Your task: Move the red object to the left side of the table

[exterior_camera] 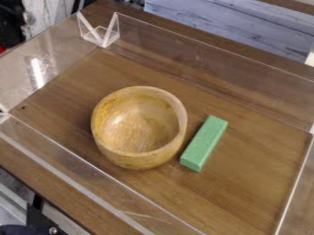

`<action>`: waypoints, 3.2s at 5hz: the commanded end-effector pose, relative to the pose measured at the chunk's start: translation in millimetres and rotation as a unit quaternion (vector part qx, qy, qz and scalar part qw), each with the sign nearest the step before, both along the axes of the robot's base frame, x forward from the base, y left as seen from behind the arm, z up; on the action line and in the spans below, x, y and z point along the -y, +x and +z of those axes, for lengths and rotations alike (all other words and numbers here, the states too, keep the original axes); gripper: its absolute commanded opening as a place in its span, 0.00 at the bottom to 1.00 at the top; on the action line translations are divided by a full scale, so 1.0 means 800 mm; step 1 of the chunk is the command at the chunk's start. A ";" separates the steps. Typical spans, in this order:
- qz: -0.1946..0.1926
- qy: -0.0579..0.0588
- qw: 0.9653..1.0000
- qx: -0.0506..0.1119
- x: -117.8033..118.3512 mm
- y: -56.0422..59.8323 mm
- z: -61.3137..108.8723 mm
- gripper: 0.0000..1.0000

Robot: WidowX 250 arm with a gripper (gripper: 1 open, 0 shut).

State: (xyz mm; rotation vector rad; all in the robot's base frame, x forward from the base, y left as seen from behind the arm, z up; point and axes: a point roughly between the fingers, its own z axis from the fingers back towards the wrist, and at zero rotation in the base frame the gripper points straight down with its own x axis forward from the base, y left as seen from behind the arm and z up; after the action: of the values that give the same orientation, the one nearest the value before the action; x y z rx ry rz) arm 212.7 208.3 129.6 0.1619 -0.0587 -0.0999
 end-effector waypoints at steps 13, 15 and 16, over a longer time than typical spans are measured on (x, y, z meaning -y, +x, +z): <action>0.317 -0.141 0.938 0.010 -0.007 0.101 -0.033 1.00; 0.332 -0.137 0.933 0.002 -0.006 0.089 -0.042 1.00; 0.355 -0.143 0.924 0.007 -0.007 0.088 -0.021 1.00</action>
State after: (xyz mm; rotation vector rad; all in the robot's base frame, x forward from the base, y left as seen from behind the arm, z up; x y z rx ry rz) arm 279.3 207.5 82.8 -0.1478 0.0619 0.6296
